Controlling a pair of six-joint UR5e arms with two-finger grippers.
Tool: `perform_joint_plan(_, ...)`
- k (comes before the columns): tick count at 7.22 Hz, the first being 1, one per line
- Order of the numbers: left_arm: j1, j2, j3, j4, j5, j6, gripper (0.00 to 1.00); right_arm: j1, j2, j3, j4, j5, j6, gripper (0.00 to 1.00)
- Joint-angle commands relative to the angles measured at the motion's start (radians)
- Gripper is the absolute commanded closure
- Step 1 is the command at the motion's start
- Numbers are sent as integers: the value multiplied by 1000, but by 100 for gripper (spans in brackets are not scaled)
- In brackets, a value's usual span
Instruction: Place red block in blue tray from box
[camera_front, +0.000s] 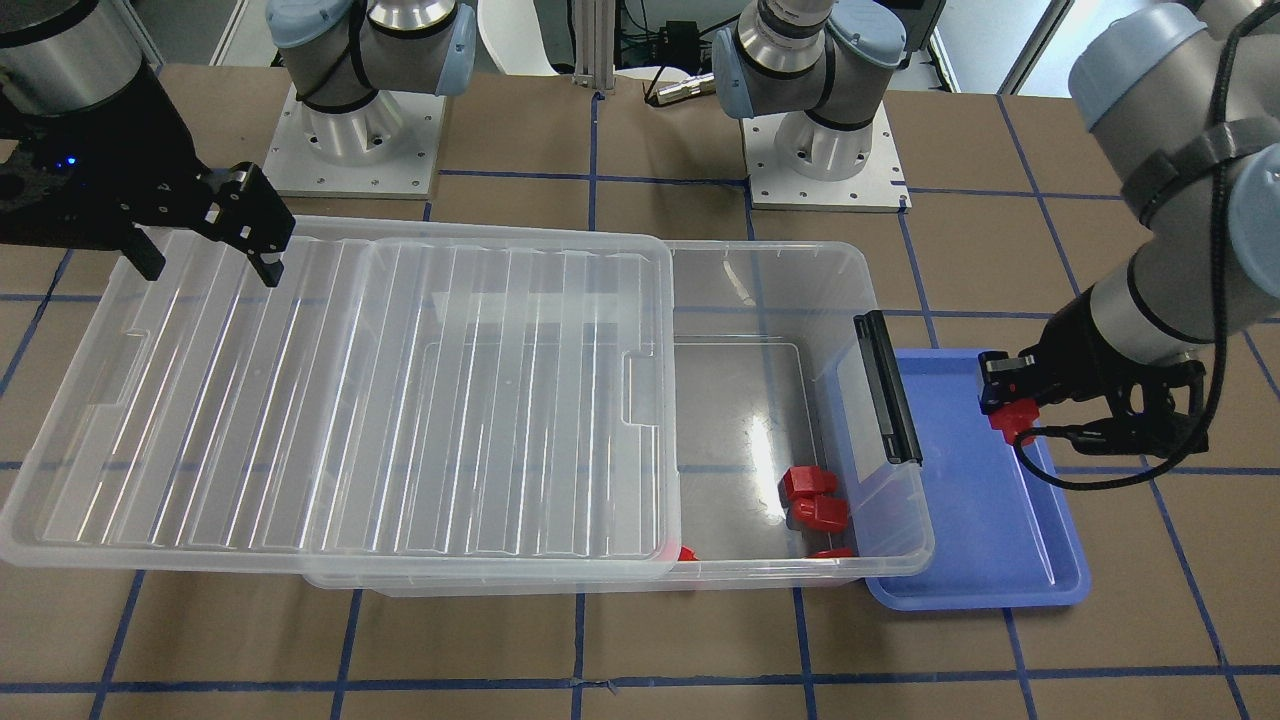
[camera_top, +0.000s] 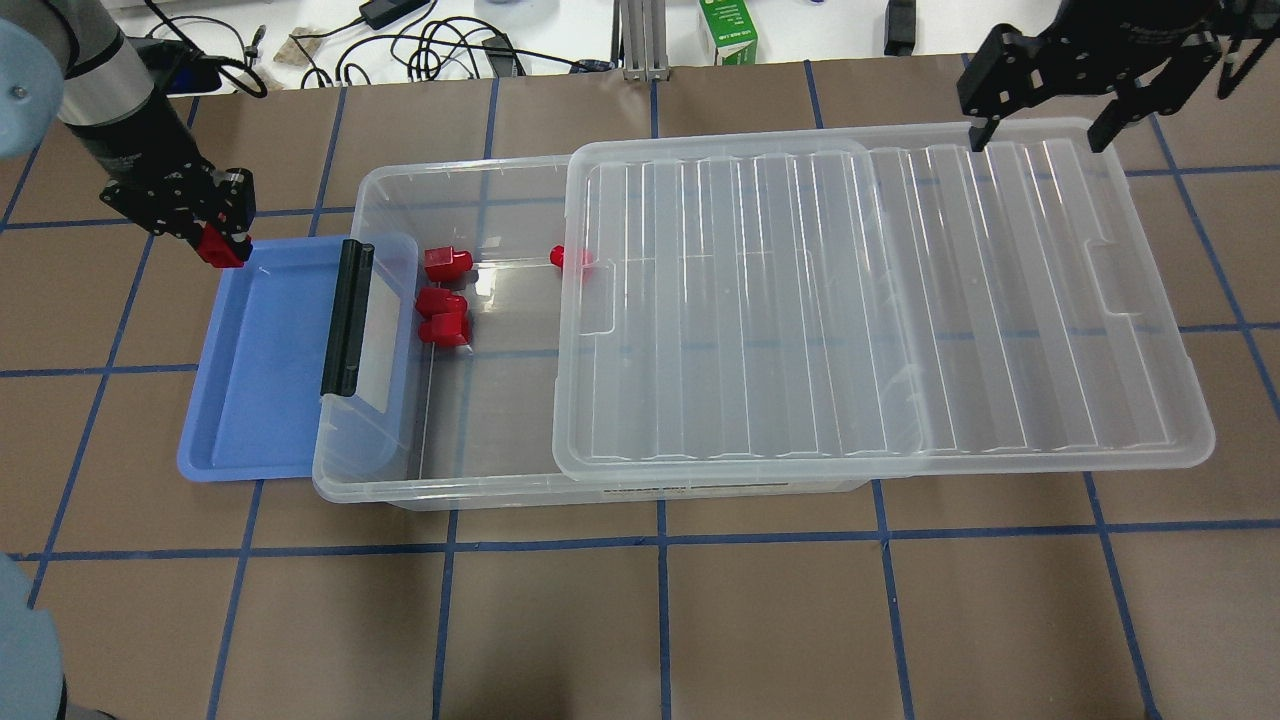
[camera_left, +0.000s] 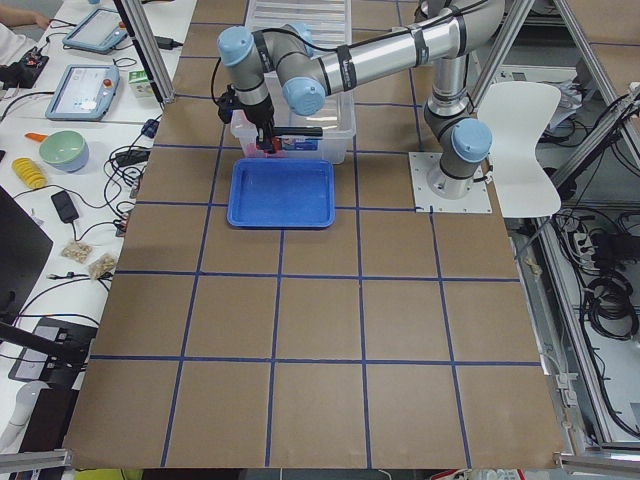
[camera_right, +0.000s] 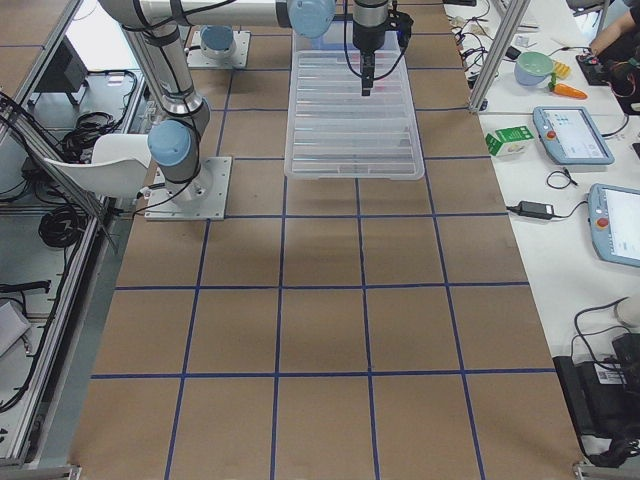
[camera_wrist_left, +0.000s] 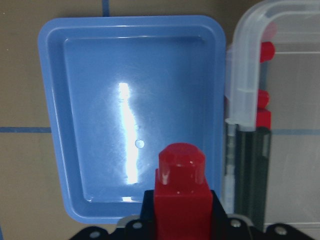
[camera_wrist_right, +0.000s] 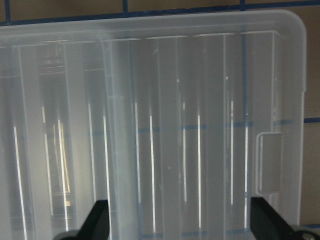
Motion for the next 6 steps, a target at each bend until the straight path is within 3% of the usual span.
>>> perform_joint_plan(1, 24, -52, -108, 138, -3, 22, 100, -174, 4, 8, -4, -13, -244, 0)
perform_joint_plan(3, 26, -97, -178, 226, -4, 25, 100, -360, 27, 11, -9, -5, -512, 0)
perform_joint_plan(5, 26, -137, -196, 244, -1, 25, 100, -402, 33, 72, -32, -4, -567, 0)
perform_joint_plan(6, 26, -158, -196, 250, -3, 23, 100, -402, 57, 153, -161, -10, -591, 0)
